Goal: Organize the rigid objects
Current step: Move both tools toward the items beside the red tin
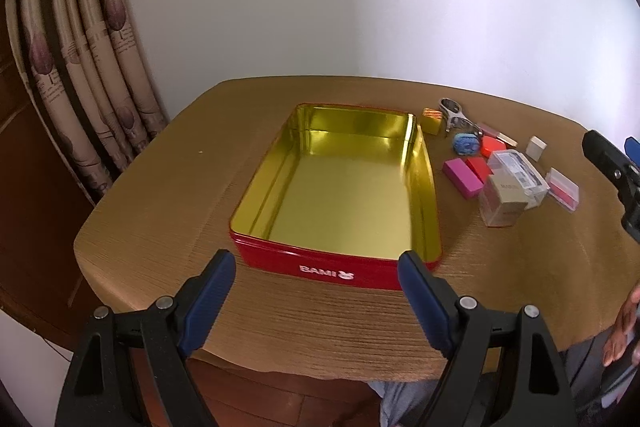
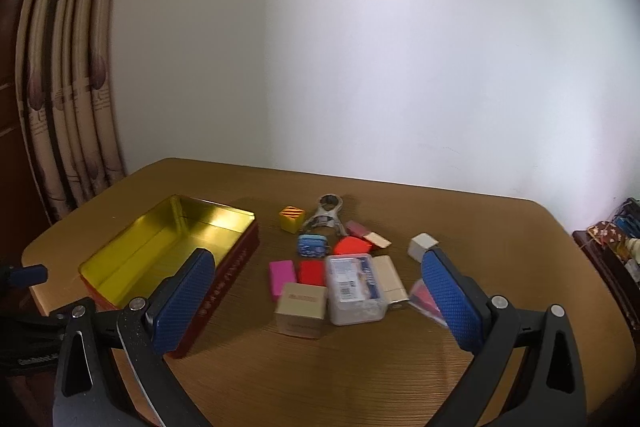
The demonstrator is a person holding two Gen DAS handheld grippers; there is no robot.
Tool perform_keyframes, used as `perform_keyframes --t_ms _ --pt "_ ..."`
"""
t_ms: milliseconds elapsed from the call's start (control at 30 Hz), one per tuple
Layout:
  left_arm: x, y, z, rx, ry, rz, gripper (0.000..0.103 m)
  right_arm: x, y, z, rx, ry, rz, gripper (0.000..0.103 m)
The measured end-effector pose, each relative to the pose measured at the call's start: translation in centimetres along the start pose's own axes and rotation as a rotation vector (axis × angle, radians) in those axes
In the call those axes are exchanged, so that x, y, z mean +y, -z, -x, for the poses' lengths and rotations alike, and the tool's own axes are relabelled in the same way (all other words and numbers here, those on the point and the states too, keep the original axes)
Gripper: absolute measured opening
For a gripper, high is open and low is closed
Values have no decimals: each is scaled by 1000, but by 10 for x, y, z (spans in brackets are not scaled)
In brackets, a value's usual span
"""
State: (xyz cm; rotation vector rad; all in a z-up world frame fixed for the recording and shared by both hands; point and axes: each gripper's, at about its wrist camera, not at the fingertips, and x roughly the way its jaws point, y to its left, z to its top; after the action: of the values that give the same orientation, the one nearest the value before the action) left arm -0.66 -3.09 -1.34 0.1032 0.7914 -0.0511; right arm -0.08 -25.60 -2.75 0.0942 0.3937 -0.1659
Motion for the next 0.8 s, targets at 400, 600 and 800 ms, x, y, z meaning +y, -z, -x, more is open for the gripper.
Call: perform_keyframes --t_ms 400,600,800 --pt "-58 8 8 31 45 -110 86 -88 16 2 49 120 -94 103" --pt "-84 11 4 56 65 -143 86 -134 22 2 56 192 -151 103" --pt "-102 11 -4 91 93 -142 86 -167 32 0 85 223 -190 103"
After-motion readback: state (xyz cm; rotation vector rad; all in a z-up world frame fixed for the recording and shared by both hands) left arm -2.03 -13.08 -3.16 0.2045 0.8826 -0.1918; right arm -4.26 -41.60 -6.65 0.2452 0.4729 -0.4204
